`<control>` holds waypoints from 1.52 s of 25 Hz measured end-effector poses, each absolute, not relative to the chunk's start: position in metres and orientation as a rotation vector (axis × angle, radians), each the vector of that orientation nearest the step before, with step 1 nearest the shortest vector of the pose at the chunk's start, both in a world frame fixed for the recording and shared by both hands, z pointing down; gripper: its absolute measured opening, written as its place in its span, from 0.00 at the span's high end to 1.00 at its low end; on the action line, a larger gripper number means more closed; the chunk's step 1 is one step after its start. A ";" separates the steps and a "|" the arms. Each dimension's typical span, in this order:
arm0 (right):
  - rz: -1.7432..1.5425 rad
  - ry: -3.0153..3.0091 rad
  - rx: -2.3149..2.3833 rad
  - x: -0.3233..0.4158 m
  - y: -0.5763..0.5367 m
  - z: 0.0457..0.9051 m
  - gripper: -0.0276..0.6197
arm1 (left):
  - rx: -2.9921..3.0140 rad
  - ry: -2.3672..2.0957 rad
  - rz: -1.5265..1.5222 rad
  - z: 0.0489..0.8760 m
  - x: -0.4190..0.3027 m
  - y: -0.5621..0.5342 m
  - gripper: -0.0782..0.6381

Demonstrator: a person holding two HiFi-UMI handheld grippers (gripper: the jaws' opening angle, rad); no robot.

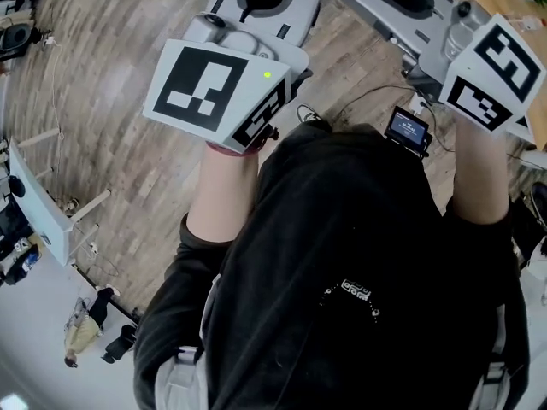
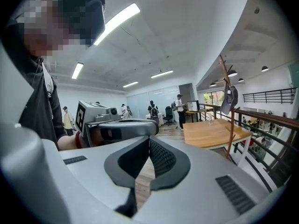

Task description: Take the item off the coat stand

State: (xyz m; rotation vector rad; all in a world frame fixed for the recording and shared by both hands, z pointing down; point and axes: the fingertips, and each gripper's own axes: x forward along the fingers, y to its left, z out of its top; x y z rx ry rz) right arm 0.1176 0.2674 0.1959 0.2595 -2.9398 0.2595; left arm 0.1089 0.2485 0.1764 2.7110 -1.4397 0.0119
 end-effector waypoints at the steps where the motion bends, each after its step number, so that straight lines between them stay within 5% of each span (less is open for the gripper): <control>1: 0.267 -2.941 0.231 0.105 0.268 0.199 0.93 | 2.690 -1.456 -0.010 0.179 0.095 0.249 0.90; 15: 0.200 -2.873 -0.082 -0.034 0.275 0.218 0.93 | 2.534 -1.718 -0.025 0.197 -0.048 0.259 0.90; 38: 0.190 -2.887 -0.211 -0.068 0.251 0.217 0.93 | 2.447 -1.911 -0.016 0.201 -0.079 0.236 0.90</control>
